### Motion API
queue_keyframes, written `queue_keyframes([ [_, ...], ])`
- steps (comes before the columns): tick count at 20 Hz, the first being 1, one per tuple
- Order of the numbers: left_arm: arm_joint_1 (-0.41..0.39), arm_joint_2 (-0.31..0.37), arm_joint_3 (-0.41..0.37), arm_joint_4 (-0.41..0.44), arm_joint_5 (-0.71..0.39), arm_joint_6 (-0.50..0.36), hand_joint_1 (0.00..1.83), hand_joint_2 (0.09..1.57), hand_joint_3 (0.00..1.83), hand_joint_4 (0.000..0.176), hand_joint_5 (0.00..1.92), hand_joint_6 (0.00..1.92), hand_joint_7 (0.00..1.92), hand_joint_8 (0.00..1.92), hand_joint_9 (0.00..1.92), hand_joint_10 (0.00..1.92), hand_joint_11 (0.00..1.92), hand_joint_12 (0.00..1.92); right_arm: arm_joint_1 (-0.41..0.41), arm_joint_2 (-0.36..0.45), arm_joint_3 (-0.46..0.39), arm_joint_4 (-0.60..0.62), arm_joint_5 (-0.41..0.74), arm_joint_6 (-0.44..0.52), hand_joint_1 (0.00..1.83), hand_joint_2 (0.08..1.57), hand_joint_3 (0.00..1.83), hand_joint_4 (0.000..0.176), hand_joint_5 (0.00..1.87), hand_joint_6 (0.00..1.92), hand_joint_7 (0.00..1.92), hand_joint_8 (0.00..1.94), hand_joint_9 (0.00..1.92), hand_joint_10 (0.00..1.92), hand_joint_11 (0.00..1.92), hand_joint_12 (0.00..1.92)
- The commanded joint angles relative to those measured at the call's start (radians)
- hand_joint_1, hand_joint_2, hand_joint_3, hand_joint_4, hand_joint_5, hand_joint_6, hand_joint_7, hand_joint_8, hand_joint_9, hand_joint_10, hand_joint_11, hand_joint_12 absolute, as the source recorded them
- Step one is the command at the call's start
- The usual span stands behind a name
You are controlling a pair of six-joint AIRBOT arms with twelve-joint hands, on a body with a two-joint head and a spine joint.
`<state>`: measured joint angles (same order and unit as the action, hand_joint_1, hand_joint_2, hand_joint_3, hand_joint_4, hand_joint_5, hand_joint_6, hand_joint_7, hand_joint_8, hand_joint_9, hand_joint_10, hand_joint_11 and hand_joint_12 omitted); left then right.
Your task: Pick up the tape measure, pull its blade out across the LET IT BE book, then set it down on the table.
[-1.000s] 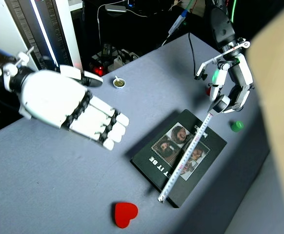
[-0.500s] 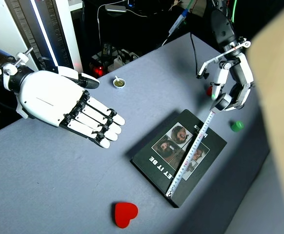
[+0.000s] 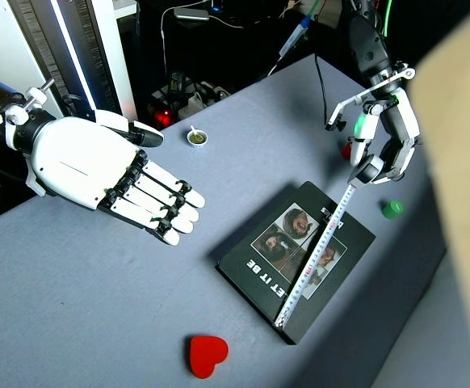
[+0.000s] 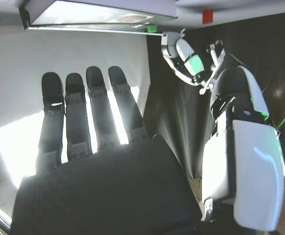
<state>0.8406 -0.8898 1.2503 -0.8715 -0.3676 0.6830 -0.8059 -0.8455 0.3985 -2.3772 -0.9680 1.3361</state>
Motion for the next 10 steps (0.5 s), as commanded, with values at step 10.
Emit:
queue_keyframes([
  [10, -0.032, 0.014, -0.04, 0.035, -0.113, -0.023, 1.38, 1.09, 0.0, 0.0, 0.88, 1.06, 1.13, 0.62, 0.99, 1.11, 0.85, 0.98, -0.001, -0.004, -0.005, -0.064, -0.094, -0.001, 0.05, 1.03, 0.0, 0.0, 0.14, 0.0, 0.15, 0.0, 0.12, 0.0, 0.0, 0.62],
])
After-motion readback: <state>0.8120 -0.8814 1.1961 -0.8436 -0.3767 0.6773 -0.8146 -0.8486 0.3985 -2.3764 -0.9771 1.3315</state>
